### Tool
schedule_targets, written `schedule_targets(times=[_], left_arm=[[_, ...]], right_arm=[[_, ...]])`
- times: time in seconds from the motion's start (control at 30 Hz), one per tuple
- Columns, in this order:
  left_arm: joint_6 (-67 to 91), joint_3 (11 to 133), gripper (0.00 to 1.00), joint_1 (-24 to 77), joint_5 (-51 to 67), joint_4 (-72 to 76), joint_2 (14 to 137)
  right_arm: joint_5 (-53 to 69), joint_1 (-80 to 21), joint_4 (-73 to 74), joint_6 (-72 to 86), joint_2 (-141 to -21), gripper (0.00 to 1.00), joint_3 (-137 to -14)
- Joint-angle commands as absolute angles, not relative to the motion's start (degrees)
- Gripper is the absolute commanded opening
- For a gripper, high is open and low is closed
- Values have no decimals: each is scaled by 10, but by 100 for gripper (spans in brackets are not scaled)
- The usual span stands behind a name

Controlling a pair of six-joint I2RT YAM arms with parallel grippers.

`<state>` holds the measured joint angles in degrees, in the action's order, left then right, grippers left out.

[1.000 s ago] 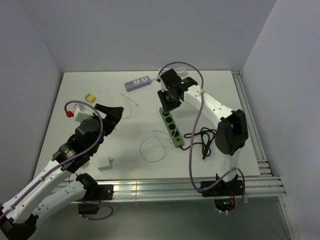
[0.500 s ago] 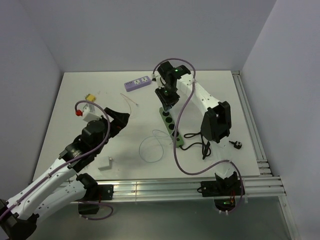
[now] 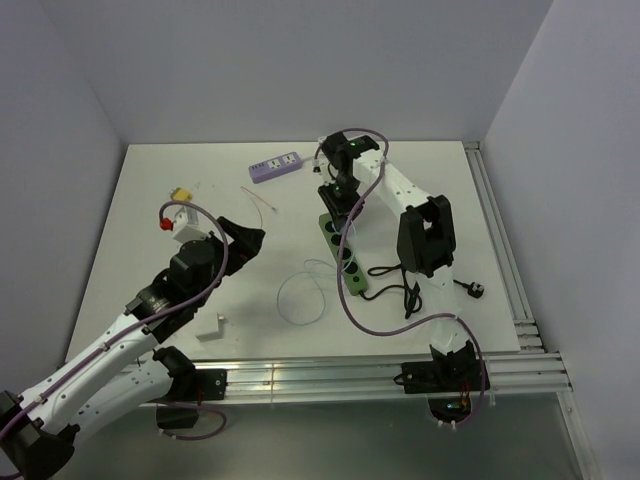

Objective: Insert the plug

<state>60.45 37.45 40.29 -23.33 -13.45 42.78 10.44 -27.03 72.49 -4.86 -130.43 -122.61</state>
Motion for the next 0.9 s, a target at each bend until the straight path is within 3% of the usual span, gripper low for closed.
schedule_targets(times=[0.0,0.87], left_arm=[[587,368,94,400,-228,-104,428],[576,373,94,398,-228,-97,446]], right_arm=[[98,-273,723,-30,-1314,0,-1254],[98,-272,708,-14,-1337,0,-1292]])
